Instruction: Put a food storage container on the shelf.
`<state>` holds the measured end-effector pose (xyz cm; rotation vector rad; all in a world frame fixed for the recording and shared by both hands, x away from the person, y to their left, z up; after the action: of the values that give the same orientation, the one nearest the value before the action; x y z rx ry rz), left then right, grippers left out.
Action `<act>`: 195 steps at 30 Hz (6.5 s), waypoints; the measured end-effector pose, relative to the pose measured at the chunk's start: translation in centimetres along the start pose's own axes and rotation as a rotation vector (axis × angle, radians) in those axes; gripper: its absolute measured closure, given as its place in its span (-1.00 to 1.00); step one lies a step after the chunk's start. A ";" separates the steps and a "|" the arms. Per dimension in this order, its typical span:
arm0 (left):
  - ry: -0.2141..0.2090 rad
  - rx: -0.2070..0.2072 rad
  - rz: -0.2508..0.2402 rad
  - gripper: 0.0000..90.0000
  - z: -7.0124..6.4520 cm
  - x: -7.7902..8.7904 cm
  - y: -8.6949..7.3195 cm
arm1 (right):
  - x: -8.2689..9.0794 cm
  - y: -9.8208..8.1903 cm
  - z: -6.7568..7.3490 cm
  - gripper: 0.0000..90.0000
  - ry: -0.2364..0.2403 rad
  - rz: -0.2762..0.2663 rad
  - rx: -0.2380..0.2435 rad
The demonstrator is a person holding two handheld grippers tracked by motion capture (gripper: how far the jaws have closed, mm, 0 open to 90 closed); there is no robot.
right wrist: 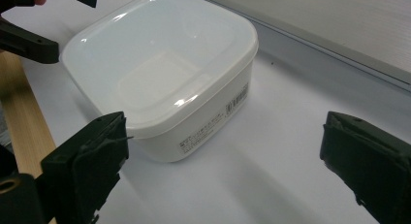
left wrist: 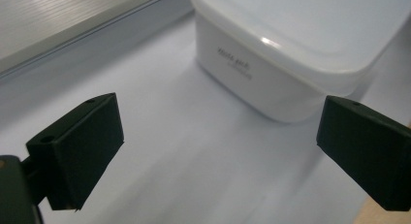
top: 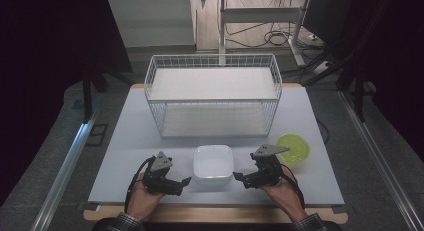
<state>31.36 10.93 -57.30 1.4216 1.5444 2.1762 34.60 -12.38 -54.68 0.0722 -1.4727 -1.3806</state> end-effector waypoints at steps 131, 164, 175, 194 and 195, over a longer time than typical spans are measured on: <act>0.077 0.134 -0.300 0.75 4.7 8.2 18.3 | 5.7 18.1 3.4 0.72 0.009 -0.304 -0.109; 0.028 0.184 -0.281 0.74 9.1 6.0 22.8 | 5.1 23.7 -0.3 0.70 -0.025 -0.307 -0.167; 0.004 0.182 -0.316 0.67 9.8 5.1 22.9 | 4.6 24.4 -0.9 0.60 -0.026 -0.303 -0.171; 0.086 0.116 -0.301 0.24 10.8 3.6 24.2 | 3.3 25.4 -1.6 0.34 -0.042 -0.292 -0.144; 0.091 0.112 -0.299 0.20 10.9 3.5 24.2 | 3.2 25.5 -1.7 0.31 -0.044 -0.290 -0.141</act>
<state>46.93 8.82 -35.61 1.0477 1.8022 2.0289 49.11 -7.22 -34.11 0.1718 -1.4372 -1.7264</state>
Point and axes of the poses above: each handheld gripper's, and its own axes: x roughly backward along the jaws, y roughly out of its top, z roughly to its left, the point moved 9 cm from there along -x, roughly forward along the jaws, and after that the axes turned 9 degrees about -x, right-handed, at the moved point
